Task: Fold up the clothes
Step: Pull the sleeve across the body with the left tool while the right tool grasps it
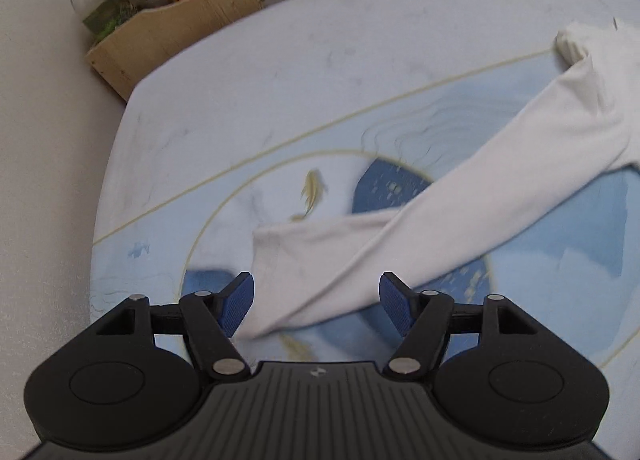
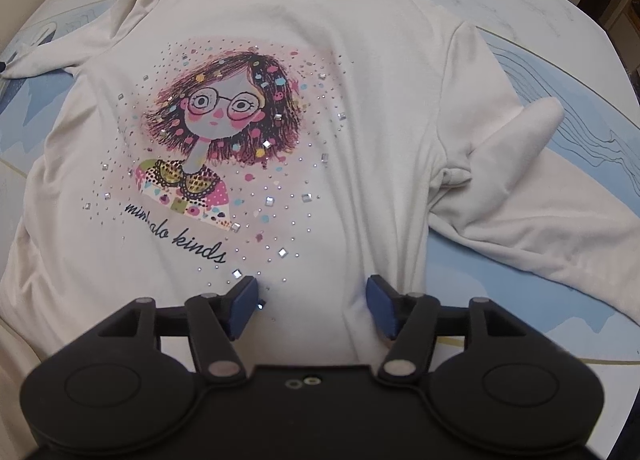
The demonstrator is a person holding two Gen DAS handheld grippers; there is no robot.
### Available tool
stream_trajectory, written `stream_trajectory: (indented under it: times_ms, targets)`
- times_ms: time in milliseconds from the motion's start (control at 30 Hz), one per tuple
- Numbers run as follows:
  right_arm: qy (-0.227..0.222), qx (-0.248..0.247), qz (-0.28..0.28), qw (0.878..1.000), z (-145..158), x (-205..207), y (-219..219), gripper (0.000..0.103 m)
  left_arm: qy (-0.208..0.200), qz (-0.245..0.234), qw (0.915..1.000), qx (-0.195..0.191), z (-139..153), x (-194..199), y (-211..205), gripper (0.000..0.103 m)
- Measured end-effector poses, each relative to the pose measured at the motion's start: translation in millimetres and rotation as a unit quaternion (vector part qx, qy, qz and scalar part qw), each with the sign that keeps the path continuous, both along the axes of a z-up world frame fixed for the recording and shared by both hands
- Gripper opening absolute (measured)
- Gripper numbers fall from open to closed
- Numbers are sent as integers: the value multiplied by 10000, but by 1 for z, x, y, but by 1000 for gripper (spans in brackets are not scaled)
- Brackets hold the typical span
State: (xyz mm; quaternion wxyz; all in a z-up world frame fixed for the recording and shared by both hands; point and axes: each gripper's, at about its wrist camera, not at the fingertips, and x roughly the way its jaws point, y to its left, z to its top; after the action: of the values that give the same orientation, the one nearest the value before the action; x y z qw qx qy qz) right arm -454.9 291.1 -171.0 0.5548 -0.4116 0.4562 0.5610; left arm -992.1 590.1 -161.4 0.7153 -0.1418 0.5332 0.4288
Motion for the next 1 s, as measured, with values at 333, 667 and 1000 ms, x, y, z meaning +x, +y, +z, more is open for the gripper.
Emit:
stream_trajectory:
  times_ms: [333, 667, 1000]
  targets:
    - [-122, -240, 88, 9996, -2, -5, 6, 103, 398, -565, 9948, -746, -28, -8, 19, 34]
    - [-215, 245, 693, 9971, 33, -20, 24, 103, -297, -402, 9984, -254, 11, -9, 3, 6]
    - [-163, 1715, 3537, 9194, 69, -147, 192, 103, -61, -682, 9970, -362, -8, 2, -2, 7]
